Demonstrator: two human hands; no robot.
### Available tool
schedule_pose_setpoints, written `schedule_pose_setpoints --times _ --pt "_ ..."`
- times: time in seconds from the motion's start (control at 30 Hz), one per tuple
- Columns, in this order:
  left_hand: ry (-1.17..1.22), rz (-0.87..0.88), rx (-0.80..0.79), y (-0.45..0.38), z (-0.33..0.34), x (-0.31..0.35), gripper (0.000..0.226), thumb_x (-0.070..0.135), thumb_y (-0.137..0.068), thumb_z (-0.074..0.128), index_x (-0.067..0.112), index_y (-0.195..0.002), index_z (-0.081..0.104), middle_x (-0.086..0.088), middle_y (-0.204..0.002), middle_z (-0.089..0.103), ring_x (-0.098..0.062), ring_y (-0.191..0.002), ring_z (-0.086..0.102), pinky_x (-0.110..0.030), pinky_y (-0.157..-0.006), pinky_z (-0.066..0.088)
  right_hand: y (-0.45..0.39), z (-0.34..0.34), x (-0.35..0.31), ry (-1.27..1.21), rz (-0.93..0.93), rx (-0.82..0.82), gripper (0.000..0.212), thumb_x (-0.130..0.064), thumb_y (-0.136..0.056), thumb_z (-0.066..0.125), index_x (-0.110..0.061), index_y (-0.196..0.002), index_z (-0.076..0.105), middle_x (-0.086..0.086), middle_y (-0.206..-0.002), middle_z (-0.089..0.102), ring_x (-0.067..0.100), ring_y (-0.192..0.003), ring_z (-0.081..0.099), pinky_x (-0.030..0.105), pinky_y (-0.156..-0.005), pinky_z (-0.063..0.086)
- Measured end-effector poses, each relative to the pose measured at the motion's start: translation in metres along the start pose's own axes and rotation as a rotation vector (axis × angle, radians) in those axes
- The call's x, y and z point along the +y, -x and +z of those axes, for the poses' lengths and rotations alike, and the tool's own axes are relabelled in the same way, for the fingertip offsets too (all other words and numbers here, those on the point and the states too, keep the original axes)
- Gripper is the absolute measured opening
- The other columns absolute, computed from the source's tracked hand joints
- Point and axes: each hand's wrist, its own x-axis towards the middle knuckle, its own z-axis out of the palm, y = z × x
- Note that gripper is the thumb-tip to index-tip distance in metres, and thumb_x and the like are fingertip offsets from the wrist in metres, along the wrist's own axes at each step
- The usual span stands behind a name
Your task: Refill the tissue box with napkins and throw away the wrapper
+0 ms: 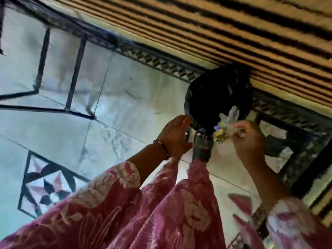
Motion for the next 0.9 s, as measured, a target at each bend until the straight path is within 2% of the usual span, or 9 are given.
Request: schedule_pose_setpoints --times 0.07,0.13,0.23,0.37,0.5,0.6,0.7,0.8,0.9 --pt "-0.020 -0.002 -0.005 -0.030 0.017 -0.010 0.087 0.032 -0.073 0.072 0.007 -0.142 0.025 -0.018 -0.150 0.026 -0.035 -0.138 0.023 -0.048 -0.111 0.026 -0.037 0.023 0.024 0.105 -0.046 -0.066 0.021 -0.004 -0.071 0.048 0.000 -0.087 0.061 0.026 -0.087 0.059 0.035 -0.084 0.054 0.034 -0.072 0.039" --pt "-0.038 -0.037 -0.024 -0.058 0.031 -0.018 0.089 0.034 -0.076 0.069 0.009 -0.144 0.017 -0.015 -0.153 0.018 -0.032 -0.141 0.016 -0.049 -0.114 0.021 -0.068 0.045 0.043 0.210 -0.102 -0.144 0.022 -0.005 -0.070 0.045 -0.001 -0.086 0.060 0.025 -0.089 0.058 0.040 -0.089 0.054 0.035 -0.073 0.036" --pt "-0.054 -0.079 -0.071 -0.091 0.047 -0.031 0.089 0.034 -0.080 0.064 0.014 -0.146 0.007 -0.009 -0.157 0.003 -0.027 -0.144 0.001 -0.047 -0.117 0.007 -0.102 0.076 0.064 0.234 -0.190 -0.289 0.027 -0.005 -0.069 0.044 -0.005 -0.092 0.057 0.008 -0.104 0.062 0.027 -0.098 0.055 0.029 -0.074 0.041" --pt "-0.079 -0.092 -0.109 -0.114 0.061 -0.048 0.088 0.030 -0.082 0.061 0.015 -0.146 0.003 -0.007 -0.157 -0.004 -0.025 -0.144 -0.006 -0.047 -0.117 0.000 -0.133 0.112 0.080 0.492 -0.131 -0.453 0.032 -0.009 -0.079 0.048 0.001 -0.107 0.061 0.029 -0.121 0.049 0.044 -0.111 0.047 0.046 -0.091 0.042" --pt "-0.069 -0.105 -0.139 -0.118 0.070 -0.059 0.085 0.029 -0.084 0.058 0.014 -0.146 0.002 -0.007 -0.157 -0.003 -0.025 -0.144 -0.006 -0.049 -0.117 0.001 -0.139 0.128 0.088 0.521 -0.198 -0.572 0.053 0.011 -0.077 0.052 -0.001 -0.129 0.049 0.028 -0.142 0.037 0.050 -0.130 0.031 0.053 -0.108 0.031" --pt "-0.044 -0.107 -0.104 -0.111 0.068 -0.059 0.085 0.032 -0.084 0.058 0.014 -0.146 0.004 -0.006 -0.158 0.000 -0.024 -0.144 -0.004 -0.046 -0.117 0.002 -0.134 0.118 0.070 0.372 -0.128 -0.569 0.050 0.015 -0.083 0.044 0.000 -0.131 0.046 0.025 -0.143 0.036 0.044 -0.133 0.031 0.044 -0.111 0.026" --pt "-0.001 -0.115 -0.067 -0.099 0.058 -0.050 0.084 0.031 -0.083 0.059 0.014 -0.146 0.006 -0.006 -0.157 0.006 -0.024 -0.144 0.002 -0.045 -0.117 0.005 -0.118 0.105 0.046 0.298 -0.052 -0.513 0.043 0.009 -0.087 0.043 -0.002 -0.128 0.050 0.021 -0.138 0.045 0.039 -0.127 0.041 0.039 -0.104 0.033" --pt "0.101 -0.144 -0.038 -0.080 0.043 -0.037 0.077 0.027 -0.084 0.058 0.013 -0.145 0.015 -0.009 -0.154 0.020 -0.028 -0.141 0.018 -0.045 -0.116 0.020 -0.090 0.090 0.029 0.240 0.022 -0.471 0.032 0.003 -0.090 0.043 -0.003 -0.117 0.058 0.019 -0.123 0.059 0.036 -0.115 0.054 0.035 -0.092 0.041" --pt "0.216 -0.150 0.031 -0.052 0.013 -0.009 0.066 0.022 -0.086 0.055 0.013 -0.143 0.023 -0.011 -0.147 0.032 -0.030 -0.133 0.032 -0.041 -0.108 0.033 -0.058 0.055 -0.009 0.106 0.048 -0.418 0.028 0.003 -0.089 0.045 0.000 -0.112 0.061 0.017 -0.116 0.064 0.030 -0.109 0.059 0.025 -0.086 0.040"
